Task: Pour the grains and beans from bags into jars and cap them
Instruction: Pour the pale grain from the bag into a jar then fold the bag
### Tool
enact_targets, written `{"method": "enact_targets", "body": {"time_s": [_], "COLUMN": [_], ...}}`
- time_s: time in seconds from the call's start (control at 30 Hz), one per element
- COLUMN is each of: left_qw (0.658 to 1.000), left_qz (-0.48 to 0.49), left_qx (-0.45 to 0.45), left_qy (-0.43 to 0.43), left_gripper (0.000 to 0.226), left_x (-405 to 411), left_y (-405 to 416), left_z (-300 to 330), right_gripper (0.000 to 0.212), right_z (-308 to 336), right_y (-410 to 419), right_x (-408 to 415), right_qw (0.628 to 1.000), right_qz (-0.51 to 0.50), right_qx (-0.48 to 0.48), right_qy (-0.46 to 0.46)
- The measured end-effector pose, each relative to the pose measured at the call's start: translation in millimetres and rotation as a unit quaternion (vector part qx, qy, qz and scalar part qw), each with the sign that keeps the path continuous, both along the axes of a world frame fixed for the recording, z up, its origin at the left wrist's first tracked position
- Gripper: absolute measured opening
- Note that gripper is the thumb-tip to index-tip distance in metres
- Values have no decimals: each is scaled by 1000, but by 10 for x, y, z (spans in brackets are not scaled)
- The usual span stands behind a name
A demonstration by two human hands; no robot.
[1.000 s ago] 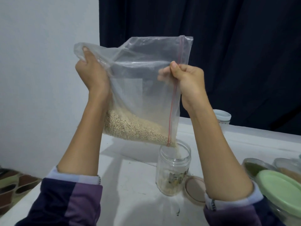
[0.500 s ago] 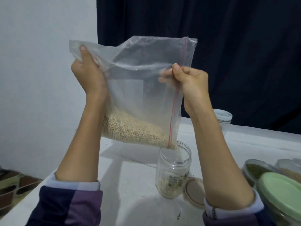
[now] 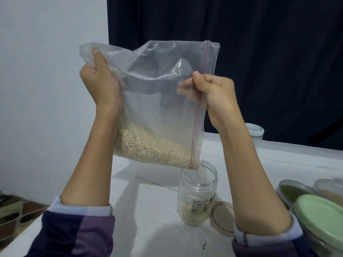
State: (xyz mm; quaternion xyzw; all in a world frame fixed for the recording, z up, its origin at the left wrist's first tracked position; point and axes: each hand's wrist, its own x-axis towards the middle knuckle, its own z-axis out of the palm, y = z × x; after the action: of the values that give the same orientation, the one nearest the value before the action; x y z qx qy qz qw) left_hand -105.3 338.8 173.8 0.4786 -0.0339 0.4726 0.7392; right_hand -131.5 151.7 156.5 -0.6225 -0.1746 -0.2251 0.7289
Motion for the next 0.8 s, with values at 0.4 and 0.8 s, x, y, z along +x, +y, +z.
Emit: {"method": "enact_targets", "body": {"time_s": [0.4, 0.8], "left_qw": [999, 998], "left_qz": [-28, -27], "left_qx": [32, 50], "left_qy": [-4, -7], "left_gripper": [43, 45], "left_x": [-3, -75], "left_y": [126, 263], "left_z": [9, 83], "right_gripper": [24, 25], "right_z": [-31, 23], "right_y": [17, 13], "right_x": [-38, -36], "right_qw": [1000, 999], "right_qz": [-20, -37], "right_qx": [0, 1], "right_qy": [11, 15]}}
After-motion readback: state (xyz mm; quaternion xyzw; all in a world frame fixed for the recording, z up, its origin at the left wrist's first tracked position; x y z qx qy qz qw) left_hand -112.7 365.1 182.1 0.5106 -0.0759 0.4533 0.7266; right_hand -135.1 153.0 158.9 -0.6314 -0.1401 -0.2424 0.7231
